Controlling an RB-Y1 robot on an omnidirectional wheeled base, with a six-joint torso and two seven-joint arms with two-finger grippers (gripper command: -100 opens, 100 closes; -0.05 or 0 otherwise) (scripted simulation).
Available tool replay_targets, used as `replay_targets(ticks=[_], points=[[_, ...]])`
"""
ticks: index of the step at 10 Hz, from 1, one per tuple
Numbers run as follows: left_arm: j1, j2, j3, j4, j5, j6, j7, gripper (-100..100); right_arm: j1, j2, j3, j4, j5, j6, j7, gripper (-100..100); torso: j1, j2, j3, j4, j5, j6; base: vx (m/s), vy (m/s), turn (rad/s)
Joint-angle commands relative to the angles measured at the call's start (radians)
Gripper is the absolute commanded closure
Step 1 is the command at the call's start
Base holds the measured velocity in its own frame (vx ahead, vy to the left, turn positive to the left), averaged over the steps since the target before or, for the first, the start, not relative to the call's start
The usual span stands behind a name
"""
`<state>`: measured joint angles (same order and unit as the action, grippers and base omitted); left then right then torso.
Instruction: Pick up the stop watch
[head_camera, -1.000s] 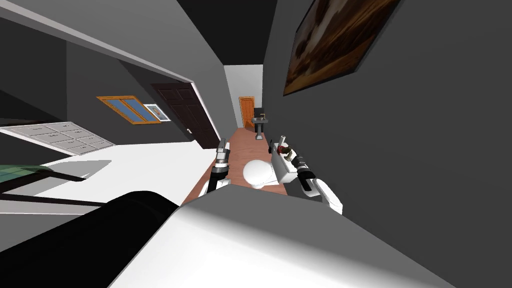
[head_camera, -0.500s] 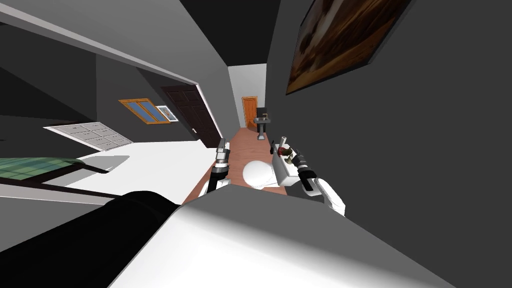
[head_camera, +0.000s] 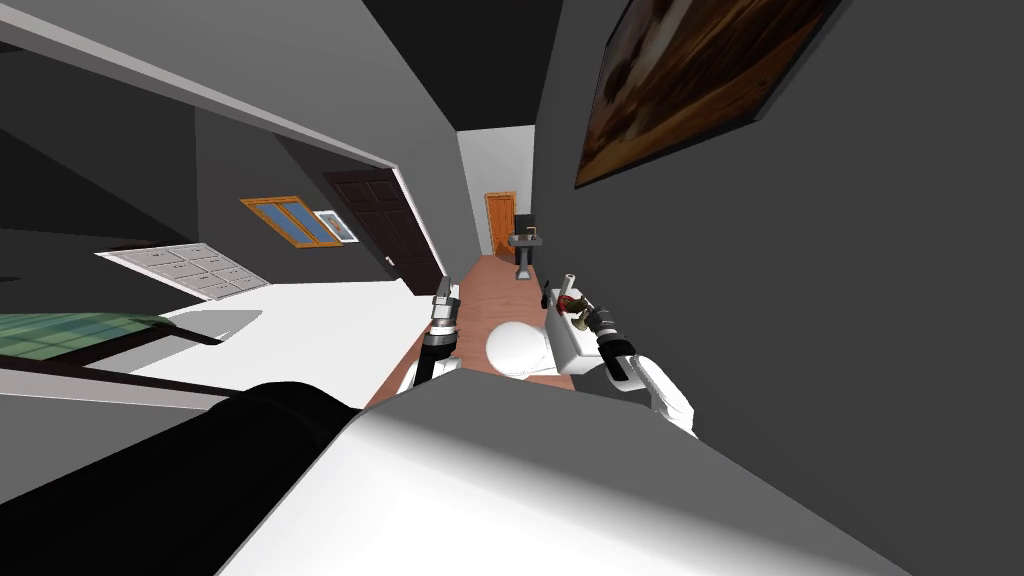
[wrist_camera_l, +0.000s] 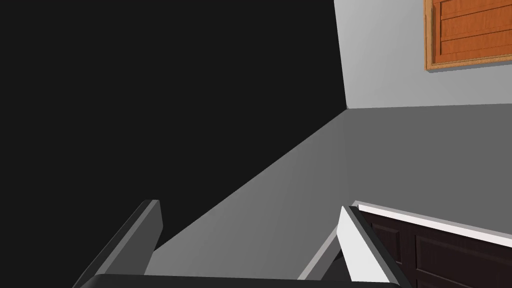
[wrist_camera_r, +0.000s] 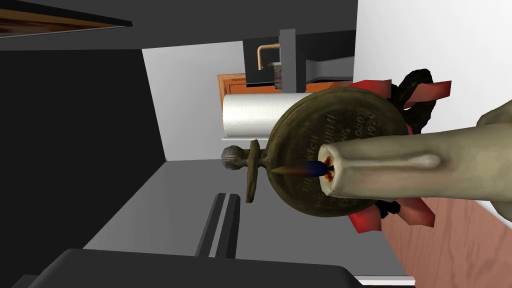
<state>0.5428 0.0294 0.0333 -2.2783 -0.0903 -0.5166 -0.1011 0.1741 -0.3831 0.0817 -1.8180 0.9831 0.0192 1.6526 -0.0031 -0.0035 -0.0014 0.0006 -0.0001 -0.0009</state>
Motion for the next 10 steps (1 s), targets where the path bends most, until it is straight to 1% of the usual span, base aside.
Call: replay_targets(ticks=[1, 2, 3, 4, 7, 10], points=[[0.000, 0.000, 0.000, 0.000, 0.000, 0.000, 0.000, 0, 0.000, 0.000, 0.000, 0.000, 0.000, 0.000, 0.000, 100, 0.000, 0.000, 0.000, 0.000, 0.000, 0.000, 0.000, 0.000, 0.000], [0.000, 0.000, 0.000, 0.000, 0.000, 0.000, 0.000, 0, 0.000, 0.000, 0.000, 0.000, 0.000, 0.000, 0.000, 100, 0.000, 0.000, 0.000, 0.000, 0.000, 0.000, 0.000, 0.000, 0.000], [0.000, 0.000, 0.000, 0.000, 0.000, 0.000, 0.000, 0, 0.000, 0.000, 0.000, 0.000, 0.000, 0.000, 0.000, 0, 0.000, 0.000, 0.000, 0.000, 0.000, 0.000, 0.000, 0.000, 0.000], [0.000, 0.000, 0.000, 0.000, 0.000, 0.000, 0.000, 0, -0.012, -0.029, 0.002, -0.009, -0.007, 0.002, -0.030, -100, 0.000, 0.000, 0.000, 0.000, 0.000, 0.000, -0.109, -0.012, -0.003], [0.000, 0.000, 0.000, 0.000, 0.000, 0.000, 0.000, 0, -0.034, -0.079, 0.008, -0.021, -0.020, 0.006, -0.079, -100, -0.002, 0.012, 0.007, 0.003, 0.000, 0.000, -0.179, -0.016, 0.019], [0.000, 0.000, 0.000, 0.000, 0.000, 0.000, 0.000, 0, -0.062, -0.143, 0.016, -0.035, -0.038, 0.010, -0.141, -100, 0.000, 0.009, 0.005, 0.002, 0.000, 0.000, -0.131, -0.002, 0.032]])
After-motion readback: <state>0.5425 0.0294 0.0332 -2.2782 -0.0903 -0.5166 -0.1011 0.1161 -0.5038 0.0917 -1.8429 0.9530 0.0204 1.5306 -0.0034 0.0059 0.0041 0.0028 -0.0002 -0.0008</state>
